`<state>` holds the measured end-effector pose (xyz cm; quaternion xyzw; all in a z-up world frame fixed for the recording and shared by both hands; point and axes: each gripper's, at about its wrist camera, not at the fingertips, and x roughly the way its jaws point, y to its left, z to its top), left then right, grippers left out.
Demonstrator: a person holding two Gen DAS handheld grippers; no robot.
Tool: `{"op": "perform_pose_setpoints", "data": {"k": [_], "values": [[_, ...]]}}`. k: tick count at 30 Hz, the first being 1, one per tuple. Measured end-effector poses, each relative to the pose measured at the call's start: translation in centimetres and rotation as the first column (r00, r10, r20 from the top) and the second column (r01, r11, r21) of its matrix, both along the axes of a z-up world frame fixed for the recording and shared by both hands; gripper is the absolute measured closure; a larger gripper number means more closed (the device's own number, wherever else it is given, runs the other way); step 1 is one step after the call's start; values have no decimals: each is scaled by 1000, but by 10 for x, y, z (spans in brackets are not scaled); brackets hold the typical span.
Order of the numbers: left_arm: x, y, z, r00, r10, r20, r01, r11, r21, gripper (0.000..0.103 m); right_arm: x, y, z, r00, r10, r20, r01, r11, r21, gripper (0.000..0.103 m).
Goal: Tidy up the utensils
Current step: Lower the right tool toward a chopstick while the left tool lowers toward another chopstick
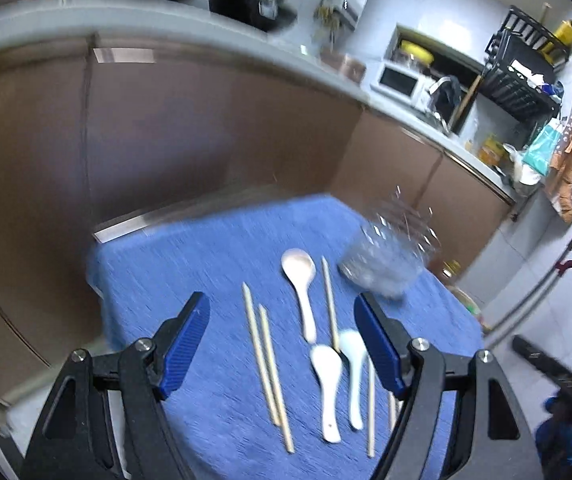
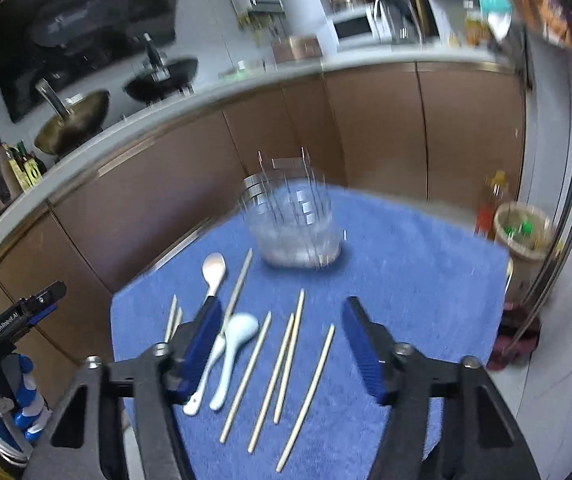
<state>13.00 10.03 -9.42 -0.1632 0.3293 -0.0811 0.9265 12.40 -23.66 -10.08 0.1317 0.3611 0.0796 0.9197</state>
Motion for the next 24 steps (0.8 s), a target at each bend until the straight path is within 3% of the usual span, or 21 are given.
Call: {"op": "perform_pose_setpoints", "data": {"k": [4, 9, 13, 19, 24], "values": [[34, -3, -32, 986, -91, -137, 75, 990, -119, 31, 30, -1, -39, 989, 30, -147, -25, 999, 34, 65], [68, -7, -58, 960, -155, -234, 109, 974, -196, 35, 64, -1, -81, 955, 52, -292, -42, 998, 41, 72], [92, -7, -73, 942, -174, -288, 119, 973, -200, 42, 76, 2, -100, 936, 61, -348, -55, 998, 26, 74], [125, -11, -94, 909, -204, -365, 136, 970, -204, 57, 81, 2, -107, 922, 77, -379, -84, 997, -2, 74], [142, -22, -109, 880, -202, -429, 143, 976, -167, 76, 85, 0, -108, 913, 83, -399, -101, 995, -24, 75]]}}
